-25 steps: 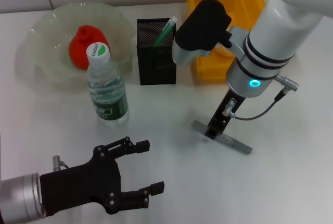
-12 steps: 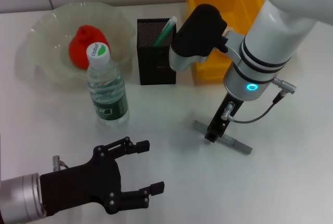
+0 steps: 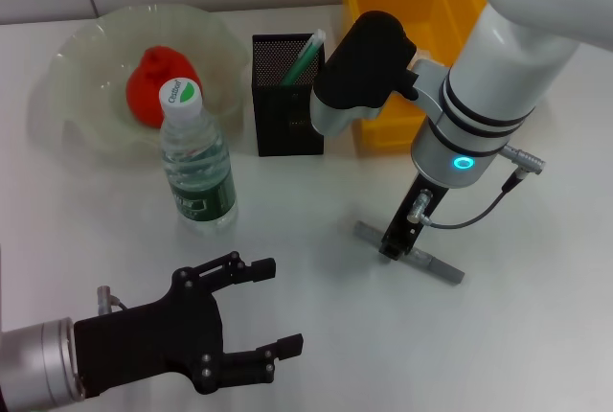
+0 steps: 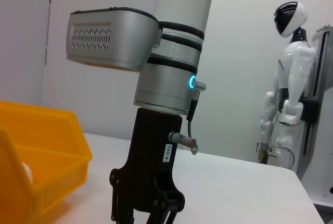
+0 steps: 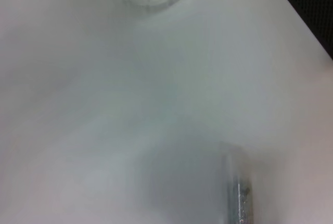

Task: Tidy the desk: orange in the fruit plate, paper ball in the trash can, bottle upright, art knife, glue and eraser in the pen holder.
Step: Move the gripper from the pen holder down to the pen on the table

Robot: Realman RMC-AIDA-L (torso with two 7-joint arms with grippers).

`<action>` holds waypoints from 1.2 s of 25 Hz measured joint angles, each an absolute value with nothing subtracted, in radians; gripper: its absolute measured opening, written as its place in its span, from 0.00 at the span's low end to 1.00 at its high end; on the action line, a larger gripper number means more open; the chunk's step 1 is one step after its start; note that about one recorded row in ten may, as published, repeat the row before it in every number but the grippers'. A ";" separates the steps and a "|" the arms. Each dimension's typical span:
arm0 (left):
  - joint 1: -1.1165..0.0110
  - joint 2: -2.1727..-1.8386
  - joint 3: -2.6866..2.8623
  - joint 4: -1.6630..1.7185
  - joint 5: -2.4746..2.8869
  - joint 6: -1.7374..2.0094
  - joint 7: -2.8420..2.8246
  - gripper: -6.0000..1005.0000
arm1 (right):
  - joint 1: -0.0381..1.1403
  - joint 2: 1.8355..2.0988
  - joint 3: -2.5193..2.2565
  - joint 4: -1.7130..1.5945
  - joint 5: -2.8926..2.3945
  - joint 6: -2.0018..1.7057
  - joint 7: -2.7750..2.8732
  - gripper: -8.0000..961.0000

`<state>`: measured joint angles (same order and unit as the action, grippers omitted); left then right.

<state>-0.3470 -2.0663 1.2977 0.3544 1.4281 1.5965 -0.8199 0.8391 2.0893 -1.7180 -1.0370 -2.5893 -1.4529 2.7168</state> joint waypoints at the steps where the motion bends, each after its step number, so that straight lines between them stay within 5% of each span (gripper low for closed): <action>1: -0.347 -2.066 1.298 0.354 1.428 1.597 -0.820 0.84 | 0.839 2.089 -1.718 -1.037 -2.590 -1.453 2.717 0.46; 4: -0.346 -2.066 1.298 0.354 1.428 1.597 -0.821 0.84 | 0.840 2.089 -1.720 -1.037 -2.593 -1.455 2.717 0.33; 30: -0.353 -2.066 1.298 0.354 1.428 1.589 -0.822 0.84 | 0.866 2.088 -1.726 -0.992 -2.589 -1.442 2.706 0.30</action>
<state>-0.3529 -2.0663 1.2977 0.3543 1.4281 1.5892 -0.8217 0.8661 2.0883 -1.7257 -0.9922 -2.5892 -1.4421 2.7060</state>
